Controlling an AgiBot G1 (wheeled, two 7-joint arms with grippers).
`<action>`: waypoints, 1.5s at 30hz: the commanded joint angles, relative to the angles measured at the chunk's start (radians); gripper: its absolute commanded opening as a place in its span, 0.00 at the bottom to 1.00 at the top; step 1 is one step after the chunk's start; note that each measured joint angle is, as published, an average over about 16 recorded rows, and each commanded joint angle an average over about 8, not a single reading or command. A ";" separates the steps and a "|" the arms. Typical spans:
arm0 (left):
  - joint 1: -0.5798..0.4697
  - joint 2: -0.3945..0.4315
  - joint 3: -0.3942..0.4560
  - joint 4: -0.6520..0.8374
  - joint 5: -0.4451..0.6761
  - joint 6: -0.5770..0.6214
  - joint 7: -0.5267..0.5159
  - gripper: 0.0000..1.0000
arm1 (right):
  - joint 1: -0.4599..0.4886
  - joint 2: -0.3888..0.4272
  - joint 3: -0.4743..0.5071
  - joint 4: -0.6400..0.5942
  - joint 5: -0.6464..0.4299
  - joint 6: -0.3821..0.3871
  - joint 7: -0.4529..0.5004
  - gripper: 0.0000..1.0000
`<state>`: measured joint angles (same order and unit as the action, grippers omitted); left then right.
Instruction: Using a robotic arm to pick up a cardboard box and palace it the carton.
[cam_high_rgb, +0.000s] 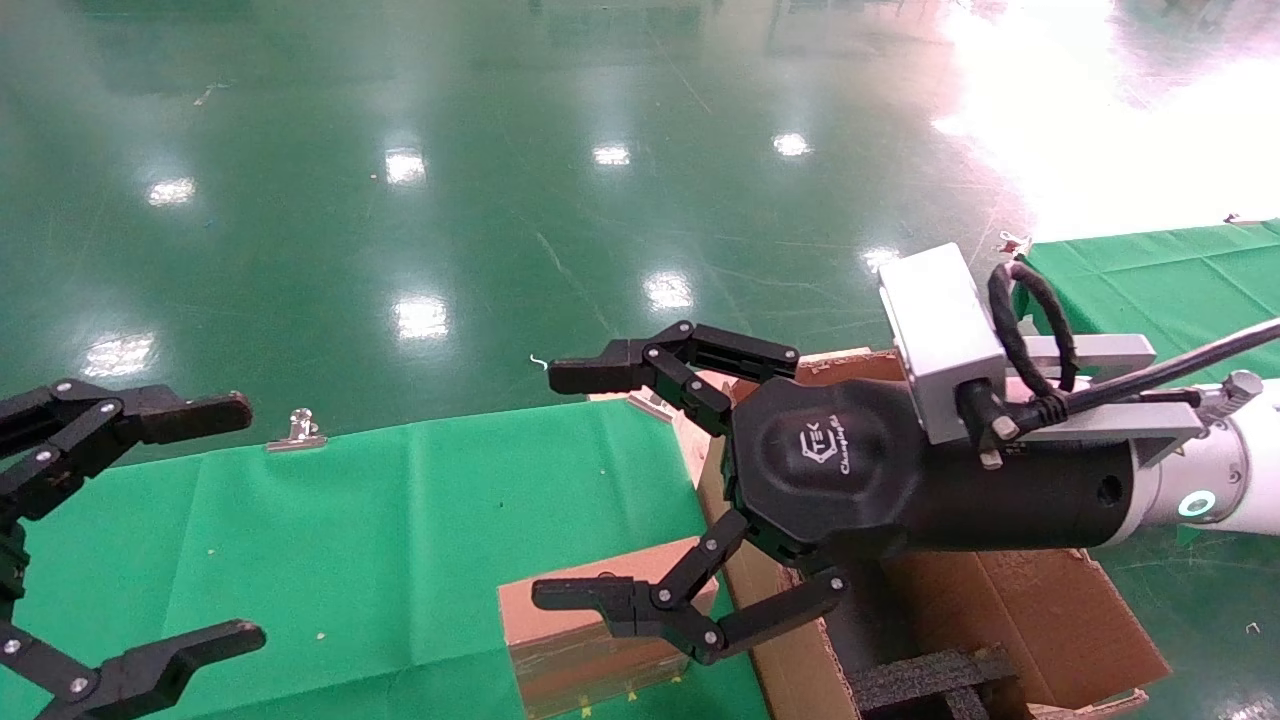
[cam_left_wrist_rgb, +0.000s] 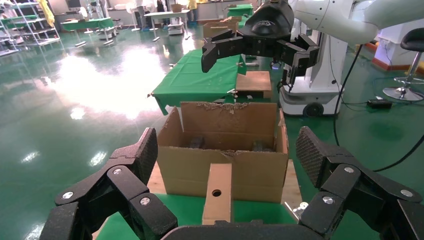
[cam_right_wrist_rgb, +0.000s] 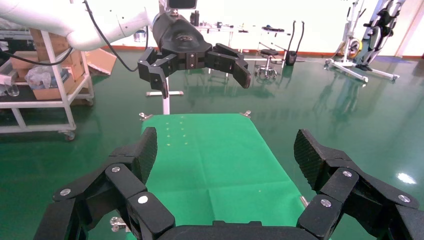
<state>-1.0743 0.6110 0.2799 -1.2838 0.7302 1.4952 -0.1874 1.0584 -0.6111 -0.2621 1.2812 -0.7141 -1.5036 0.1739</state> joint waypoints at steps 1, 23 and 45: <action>0.000 0.000 0.000 0.000 0.000 0.000 0.000 1.00 | 0.000 0.000 0.000 0.000 0.000 0.000 0.000 1.00; 0.000 0.000 0.000 0.000 0.000 0.000 0.000 0.05 | 0.000 0.000 0.000 0.000 0.000 0.000 0.000 1.00; -0.001 0.000 0.001 0.001 0.000 0.000 0.001 0.00 | 0.162 -0.029 -0.117 0.030 -0.247 -0.026 0.050 1.00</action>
<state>-1.0749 0.6109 0.2808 -1.2829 0.7298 1.4954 -0.1868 1.2225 -0.6448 -0.3858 1.3099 -0.9677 -1.5313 0.2284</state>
